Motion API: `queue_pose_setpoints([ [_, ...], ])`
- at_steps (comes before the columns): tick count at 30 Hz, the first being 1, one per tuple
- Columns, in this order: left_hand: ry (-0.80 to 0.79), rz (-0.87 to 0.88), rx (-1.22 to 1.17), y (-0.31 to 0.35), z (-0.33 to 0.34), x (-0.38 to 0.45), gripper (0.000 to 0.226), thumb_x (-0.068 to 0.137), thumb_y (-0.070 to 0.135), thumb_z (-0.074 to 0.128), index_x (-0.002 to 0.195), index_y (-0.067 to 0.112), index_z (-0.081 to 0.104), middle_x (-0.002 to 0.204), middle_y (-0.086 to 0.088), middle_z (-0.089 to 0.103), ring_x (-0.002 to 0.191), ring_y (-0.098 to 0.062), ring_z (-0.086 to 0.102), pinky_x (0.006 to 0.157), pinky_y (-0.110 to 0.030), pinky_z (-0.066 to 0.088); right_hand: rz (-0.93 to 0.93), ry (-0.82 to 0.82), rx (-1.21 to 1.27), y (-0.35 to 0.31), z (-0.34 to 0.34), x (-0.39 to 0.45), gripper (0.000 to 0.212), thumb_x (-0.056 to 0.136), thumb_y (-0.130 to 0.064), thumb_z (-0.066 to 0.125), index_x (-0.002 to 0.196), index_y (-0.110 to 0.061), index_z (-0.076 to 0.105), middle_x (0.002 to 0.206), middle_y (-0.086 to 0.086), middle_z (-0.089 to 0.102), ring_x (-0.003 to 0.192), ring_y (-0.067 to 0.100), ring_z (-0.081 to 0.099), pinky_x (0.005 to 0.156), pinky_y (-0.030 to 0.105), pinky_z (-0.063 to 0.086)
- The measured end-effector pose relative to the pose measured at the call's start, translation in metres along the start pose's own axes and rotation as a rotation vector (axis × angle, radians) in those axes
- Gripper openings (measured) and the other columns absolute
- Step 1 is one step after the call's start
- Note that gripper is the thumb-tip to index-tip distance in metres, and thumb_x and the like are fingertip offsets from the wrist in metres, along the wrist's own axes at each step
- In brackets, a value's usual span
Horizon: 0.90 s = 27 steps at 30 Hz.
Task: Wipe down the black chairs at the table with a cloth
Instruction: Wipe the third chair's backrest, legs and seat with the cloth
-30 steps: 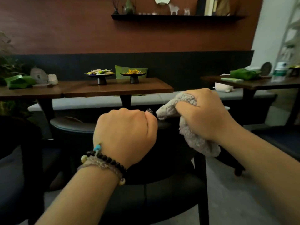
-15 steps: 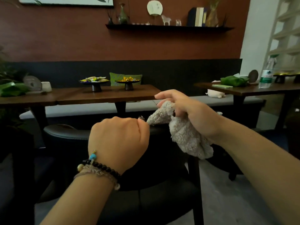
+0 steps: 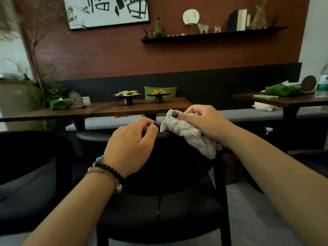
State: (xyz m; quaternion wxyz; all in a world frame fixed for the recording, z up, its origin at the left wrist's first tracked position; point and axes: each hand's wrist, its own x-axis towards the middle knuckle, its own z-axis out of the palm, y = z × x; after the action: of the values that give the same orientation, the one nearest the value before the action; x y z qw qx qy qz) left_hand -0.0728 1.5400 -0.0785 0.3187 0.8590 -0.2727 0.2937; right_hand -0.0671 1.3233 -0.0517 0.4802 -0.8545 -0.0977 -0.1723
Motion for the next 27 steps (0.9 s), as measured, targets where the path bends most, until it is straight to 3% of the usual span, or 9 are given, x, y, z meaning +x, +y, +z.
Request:
queue_pose_setpoints([
  [3, -0.067, -0.064, -0.156, 0.021, 0.008, 0.007, 0.032, 0.095, 0.052, 0.041, 0.12, 0.036, 0.054, 0.09, 0.017, 0.069, 0.076, -0.002, 0.063, 0.069, -0.039, 0.053, 0.072, -0.047, 0.055, 0.0, 0.002, 0.002, 0.045, 0.078, -0.057, 0.07, 0.091, -0.014, 0.07, 0.083, 0.007, 0.072, 0.076, 0.014, 0.062, 0.069, 0.028, 0.048],
  [6, -0.104, -0.213, -0.006, 0.034, 0.018, 0.024, 0.052, 0.084, 0.075, 0.038, 0.123, 0.041, 0.045, 0.09, 0.024, 0.065, 0.078, 0.004, 0.054, 0.063, -0.026, 0.04, 0.152, -0.124, 0.031, -0.003, -0.002, 0.004, 0.036, 0.085, -0.054, 0.062, 0.09, -0.018, 0.07, 0.079, -0.002, 0.072, 0.074, 0.01, 0.065, 0.064, 0.023, 0.05],
  [8, -0.103, -0.318, 0.008, 0.037, 0.02, 0.034, 0.061, 0.068, 0.085, 0.047, 0.112, 0.042, 0.047, 0.089, 0.024, 0.063, 0.083, 0.001, 0.057, 0.07, -0.028, 0.044, 0.192, -0.154, 0.08, -0.002, -0.006, 0.005, 0.034, 0.095, -0.046, 0.053, 0.089, -0.018, 0.071, 0.078, -0.002, 0.072, 0.076, 0.012, 0.066, 0.069, 0.027, 0.05],
  [12, -0.004, -0.417, -0.418, 0.033, 0.019, 0.044, 0.053, 0.046, 0.054, 0.074, 0.094, 0.037, 0.058, 0.081, 0.016, 0.07, 0.086, -0.008, 0.067, 0.086, -0.044, 0.054, 0.307, -0.127, 0.32, 0.005, -0.018, 0.006, 0.033, 0.095, -0.027, 0.044, 0.075, -0.016, 0.068, 0.064, 0.0, 0.07, 0.061, 0.013, 0.066, 0.066, 0.031, 0.048],
  [19, 0.05, -0.394, -0.619, 0.019, 0.01, 0.046, 0.035, 0.064, 0.014, 0.079, 0.092, 0.027, 0.061, 0.088, 0.003, 0.062, 0.077, -0.012, 0.061, 0.064, -0.024, 0.051, 0.256, -0.183, 0.268, 0.005, -0.029, 0.012, 0.01, 0.09, -0.015, 0.065, 0.095, -0.017, 0.074, 0.091, 0.002, 0.075, 0.081, 0.011, 0.071, 0.062, 0.022, 0.054],
  [21, 0.013, -0.33, -0.483, 0.017, 0.006, 0.046, 0.029, 0.073, 0.015, 0.075, 0.092, 0.03, 0.059, 0.091, 0.007, 0.055, 0.077, -0.007, 0.056, 0.06, -0.016, 0.048, 0.284, -0.189, 0.266, 0.001, -0.034, 0.019, 0.015, 0.089, -0.014, 0.068, 0.103, -0.014, 0.071, 0.104, 0.008, 0.071, 0.095, 0.017, 0.068, 0.074, 0.028, 0.055],
  [22, 0.011, -0.222, -0.273, 0.017, 0.006, 0.045, 0.026, 0.074, 0.02, 0.073, 0.092, 0.033, 0.058, 0.097, 0.01, 0.051, 0.085, -0.005, 0.053, 0.068, -0.016, 0.046, 0.295, -0.195, 0.241, 0.0, -0.034, 0.022, 0.019, 0.088, -0.012, 0.068, 0.107, -0.013, 0.069, 0.11, 0.009, 0.068, 0.1, 0.019, 0.066, 0.08, 0.031, 0.055],
  [25, 0.036, 0.181, 0.149, 0.035, 0.004, 0.043, 0.021, 0.076, 0.025, 0.065, 0.094, 0.037, 0.061, 0.111, 0.017, 0.043, 0.105, -0.004, 0.043, 0.091, -0.033, 0.035, 0.3, -0.208, 0.142, -0.002, -0.032, 0.026, 0.023, 0.089, -0.007, 0.066, 0.111, -0.014, 0.067, 0.113, 0.01, 0.067, 0.104, 0.021, 0.066, 0.086, 0.033, 0.057],
  [27, -0.205, 0.163, 0.158, 0.053, 0.006, 0.052, 0.02, 0.084, 0.038, 0.048, 0.096, 0.032, 0.062, 0.107, 0.013, 0.055, 0.096, -0.009, 0.053, 0.088, -0.036, 0.046, 0.309, -0.186, 0.15, 0.0, -0.032, 0.027, 0.022, 0.091, -0.007, 0.064, 0.112, -0.015, 0.067, 0.114, 0.01, 0.067, 0.104, 0.02, 0.067, 0.084, 0.032, 0.058],
])
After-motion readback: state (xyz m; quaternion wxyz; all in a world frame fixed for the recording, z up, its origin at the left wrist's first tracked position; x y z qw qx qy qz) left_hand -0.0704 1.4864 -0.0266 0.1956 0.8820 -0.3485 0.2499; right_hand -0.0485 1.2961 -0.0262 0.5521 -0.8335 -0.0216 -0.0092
